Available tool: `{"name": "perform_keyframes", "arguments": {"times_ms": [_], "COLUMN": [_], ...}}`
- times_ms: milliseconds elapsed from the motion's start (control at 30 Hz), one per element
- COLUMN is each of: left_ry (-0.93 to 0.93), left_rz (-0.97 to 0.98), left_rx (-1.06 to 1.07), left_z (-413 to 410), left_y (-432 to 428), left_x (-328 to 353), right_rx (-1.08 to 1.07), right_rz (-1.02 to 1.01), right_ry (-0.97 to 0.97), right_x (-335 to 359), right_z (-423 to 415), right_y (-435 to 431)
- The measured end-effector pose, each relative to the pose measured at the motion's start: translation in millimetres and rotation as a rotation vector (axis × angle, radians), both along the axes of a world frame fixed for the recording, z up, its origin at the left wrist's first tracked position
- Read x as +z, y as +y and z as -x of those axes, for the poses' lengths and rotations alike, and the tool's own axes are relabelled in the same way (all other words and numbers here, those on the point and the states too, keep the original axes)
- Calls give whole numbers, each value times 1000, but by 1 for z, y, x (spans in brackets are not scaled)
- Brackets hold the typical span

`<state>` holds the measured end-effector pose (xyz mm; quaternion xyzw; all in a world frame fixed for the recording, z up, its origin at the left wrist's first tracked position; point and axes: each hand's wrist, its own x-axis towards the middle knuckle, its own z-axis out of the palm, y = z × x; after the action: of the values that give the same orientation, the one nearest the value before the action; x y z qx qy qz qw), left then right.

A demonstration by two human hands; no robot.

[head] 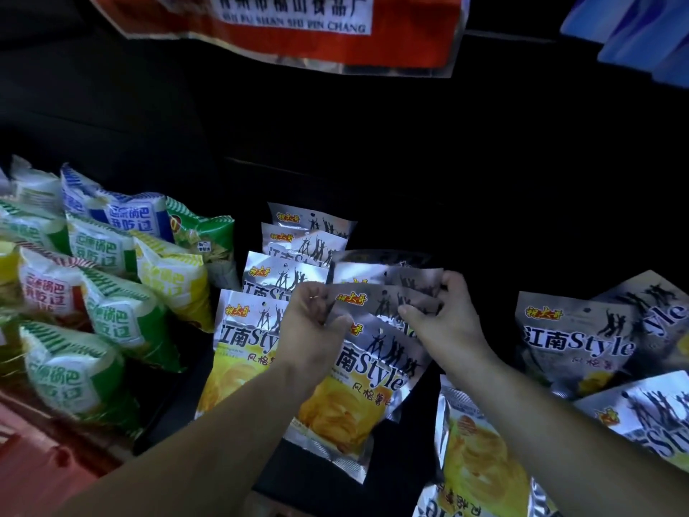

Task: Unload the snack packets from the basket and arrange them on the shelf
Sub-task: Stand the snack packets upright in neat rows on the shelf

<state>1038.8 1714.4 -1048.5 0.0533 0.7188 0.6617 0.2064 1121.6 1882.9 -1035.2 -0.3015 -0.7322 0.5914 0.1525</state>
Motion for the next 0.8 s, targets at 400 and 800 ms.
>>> {"name": "perform_keyframes", "arguments": {"times_ms": [400,800], "left_ry": [-77,-92], "left_rz": [90,50], "left_rx": [86,64], "left_z": [1,8], "left_y": [-9,-6], "left_x": [-6,-7], "right_rx": [42,15], "right_rz": [-609,-507], "right_ry": [-127,-15], "right_x": [23,22], "right_z": [40,51], "right_y": [16,17]}}
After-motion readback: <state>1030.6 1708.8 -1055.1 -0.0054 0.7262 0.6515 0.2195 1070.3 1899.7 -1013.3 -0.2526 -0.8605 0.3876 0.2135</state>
